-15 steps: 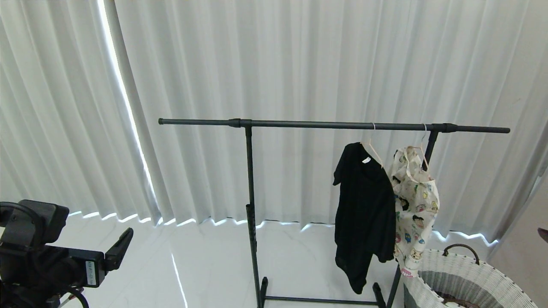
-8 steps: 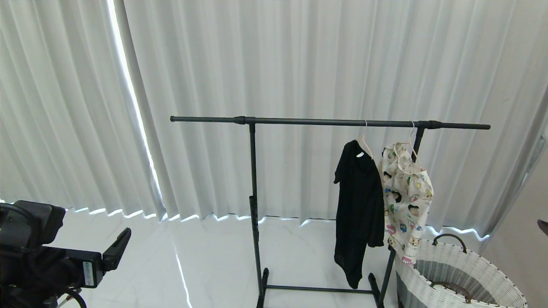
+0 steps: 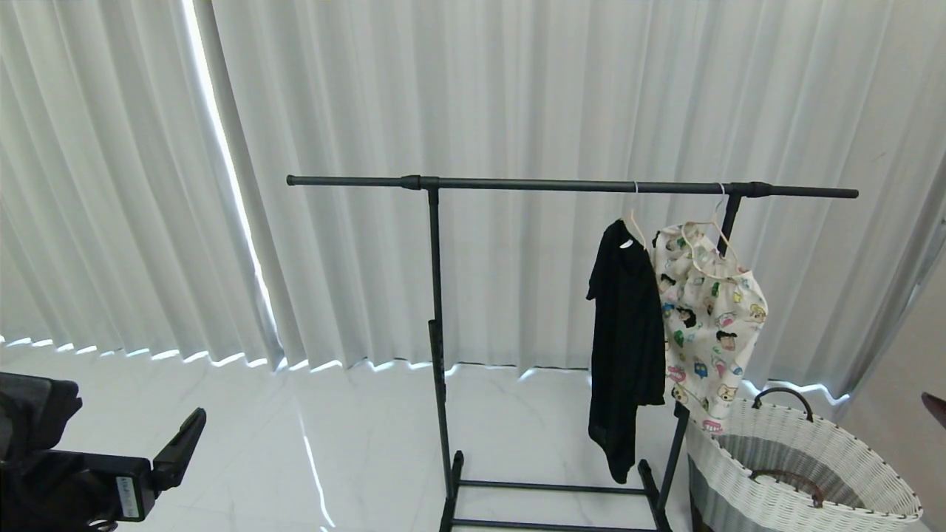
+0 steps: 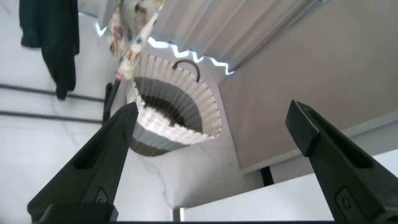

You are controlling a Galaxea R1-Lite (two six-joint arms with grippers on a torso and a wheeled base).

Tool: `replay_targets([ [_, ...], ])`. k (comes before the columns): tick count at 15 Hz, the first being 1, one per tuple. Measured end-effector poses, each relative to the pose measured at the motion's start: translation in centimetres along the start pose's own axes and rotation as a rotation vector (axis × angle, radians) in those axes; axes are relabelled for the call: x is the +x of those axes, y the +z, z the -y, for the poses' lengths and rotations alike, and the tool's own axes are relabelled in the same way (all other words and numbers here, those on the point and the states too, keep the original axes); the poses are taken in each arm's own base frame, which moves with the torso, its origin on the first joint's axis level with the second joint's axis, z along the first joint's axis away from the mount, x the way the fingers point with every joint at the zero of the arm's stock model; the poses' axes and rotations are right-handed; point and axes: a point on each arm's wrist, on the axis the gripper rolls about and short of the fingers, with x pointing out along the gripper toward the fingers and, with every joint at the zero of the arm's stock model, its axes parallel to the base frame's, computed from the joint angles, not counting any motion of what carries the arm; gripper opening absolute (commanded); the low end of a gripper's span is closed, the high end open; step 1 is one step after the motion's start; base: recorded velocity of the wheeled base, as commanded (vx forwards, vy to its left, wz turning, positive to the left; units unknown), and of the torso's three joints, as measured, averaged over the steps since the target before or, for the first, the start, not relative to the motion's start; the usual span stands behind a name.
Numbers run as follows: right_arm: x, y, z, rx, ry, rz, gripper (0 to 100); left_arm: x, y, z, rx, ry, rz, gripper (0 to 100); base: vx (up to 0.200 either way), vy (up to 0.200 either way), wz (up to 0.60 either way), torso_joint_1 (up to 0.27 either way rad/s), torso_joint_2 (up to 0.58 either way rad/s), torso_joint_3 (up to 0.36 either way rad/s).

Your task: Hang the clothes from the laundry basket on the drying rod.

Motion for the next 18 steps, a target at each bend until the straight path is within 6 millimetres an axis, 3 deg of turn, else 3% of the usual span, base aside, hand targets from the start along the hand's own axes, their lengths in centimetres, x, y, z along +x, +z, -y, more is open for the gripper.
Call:
replay_targets([
  [4,-1.0,-1.5,-0.1,0.011,-0.017,-0.003,100,-1.8,-0.9,-0.9,-0.075,0.071,-0.022,100,0.0,0.0,0.0,-0.238,0.52,0.29],
  [8,-3.3,-4.0,-0.2,0.031,-0.049,0.038,100,-4.3,-2.0,-1.2,-0.098,0.096,-0.036,100,0.0,0.0,0.0,-0.215,0.5,0.281],
  [15,-7.4,-9.6,-1.2,0.123,-0.161,0.175,100,-10.6,-6.7,-0.8,-0.07,0.134,0.026,100,0.0,0.0,0.0,-0.194,0.48,0.286],
  [18,-8.5,-12.3,-2.1,0.161,-0.211,0.273,100,-11.8,-7.5,-0.9,-0.122,0.193,0.111,100,0.0,0.0,0.0,-0.152,0.45,0.284],
])
